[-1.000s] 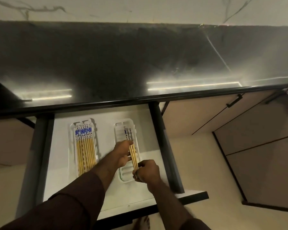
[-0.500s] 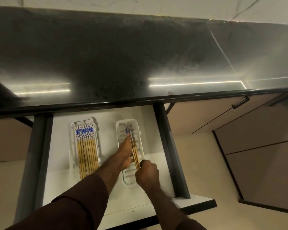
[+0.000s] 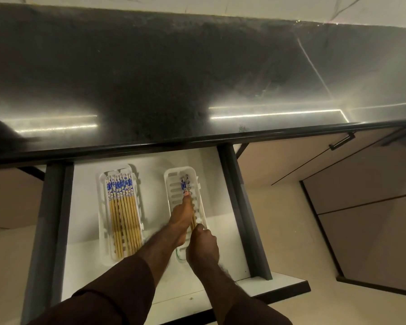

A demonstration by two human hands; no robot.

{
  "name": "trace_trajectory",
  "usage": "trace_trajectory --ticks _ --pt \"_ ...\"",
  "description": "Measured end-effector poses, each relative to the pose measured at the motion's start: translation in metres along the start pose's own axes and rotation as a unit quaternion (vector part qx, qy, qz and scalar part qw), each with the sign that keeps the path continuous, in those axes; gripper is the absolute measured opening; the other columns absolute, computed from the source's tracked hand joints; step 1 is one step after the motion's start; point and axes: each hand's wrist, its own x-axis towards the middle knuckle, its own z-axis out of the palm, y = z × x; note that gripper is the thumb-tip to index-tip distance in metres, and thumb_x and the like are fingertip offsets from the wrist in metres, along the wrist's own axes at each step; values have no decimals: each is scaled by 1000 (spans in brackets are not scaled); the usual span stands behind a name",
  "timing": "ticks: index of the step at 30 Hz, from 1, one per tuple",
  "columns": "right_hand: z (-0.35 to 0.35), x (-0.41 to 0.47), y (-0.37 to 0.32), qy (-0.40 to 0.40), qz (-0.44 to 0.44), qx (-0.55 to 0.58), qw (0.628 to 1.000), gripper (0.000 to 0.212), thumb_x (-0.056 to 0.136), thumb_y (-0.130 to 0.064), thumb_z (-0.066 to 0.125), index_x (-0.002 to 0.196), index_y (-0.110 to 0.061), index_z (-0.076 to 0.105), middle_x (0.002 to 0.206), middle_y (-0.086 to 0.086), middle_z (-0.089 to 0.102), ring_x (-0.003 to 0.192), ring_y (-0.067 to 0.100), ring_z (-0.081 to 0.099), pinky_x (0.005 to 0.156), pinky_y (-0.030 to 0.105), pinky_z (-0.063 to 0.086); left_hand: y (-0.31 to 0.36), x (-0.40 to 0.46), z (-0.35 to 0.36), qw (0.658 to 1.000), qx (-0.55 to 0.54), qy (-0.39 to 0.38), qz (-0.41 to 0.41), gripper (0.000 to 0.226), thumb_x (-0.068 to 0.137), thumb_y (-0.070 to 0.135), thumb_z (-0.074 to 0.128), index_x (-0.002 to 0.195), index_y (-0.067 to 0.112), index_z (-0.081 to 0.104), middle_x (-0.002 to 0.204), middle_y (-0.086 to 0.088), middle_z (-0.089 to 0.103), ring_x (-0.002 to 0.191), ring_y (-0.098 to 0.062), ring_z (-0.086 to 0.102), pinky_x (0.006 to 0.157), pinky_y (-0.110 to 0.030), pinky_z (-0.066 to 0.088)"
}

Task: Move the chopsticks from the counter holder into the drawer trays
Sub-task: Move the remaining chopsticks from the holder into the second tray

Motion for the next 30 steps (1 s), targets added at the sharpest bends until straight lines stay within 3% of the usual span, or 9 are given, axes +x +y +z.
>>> trace_trajectory --ticks 6,13,18,20,23,25,30 --pt "5 2 -1 -11 11 -1 1000 37 98 -23 56 132 -11 50 120 3 66 103 15 66 93 26 52 -3 -1 -2 1000 6 7 -2 53 101 56 30 118 17 61 117 -9 67 113 -28 62 102 -43 47" --pt "10 -2 -2 -10 -46 -68 997 63 94 -21 63 146 -11 31 120 5 66 100 17 68 87 28 54 -5 0 -5 1000 -2 2 6 54 101 55 32 124 16 63 116 -9 69 109 -28 65 103 -46 49" --pt "6 -6 3 -18 -74 -53 996 37 94 -27 61 129 -15 54 117 3 67 99 14 68 90 26 52 -5 1 -9 1000 11 -17 -10 62 99 59 29 130 15 59 119 -9 68 107 -28 64 92 -39 52" --pt "4 -8 5 -18 -74 -34 997 32 94 -30 61 123 -17 59 114 2 68 97 14 68 90 26 52 -5 0 -10 999 20 -19 -24 67 98 62 26 136 14 54 122 -8 64 113 -31 62 95 -42 49" --pt "2 -11 8 -17 -78 -18 997 29 94 -33 60 119 -17 61 110 1 69 94 14 68 89 25 52 -6 -2 -10 998 41 -23 -43 73 97 66 23 142 14 47 137 -10 57 124 -35 55 96 -45 45" --pt "2 -12 11 -22 -92 -32 995 27 96 -31 58 118 -17 61 110 1 70 94 15 68 89 26 52 -7 -3 -9 998 35 -27 -48 75 97 66 22 145 13 44 144 -12 52 128 -36 52 104 -49 43" --pt "1 -12 15 -38 -67 -8 997 28 99 -32 52 120 -15 59 112 4 68 99 17 66 91 27 50 -9 -4 -9 998 15 -28 -50 75 97 65 22 144 12 45 143 -15 53 126 -39 53 108 -54 42"
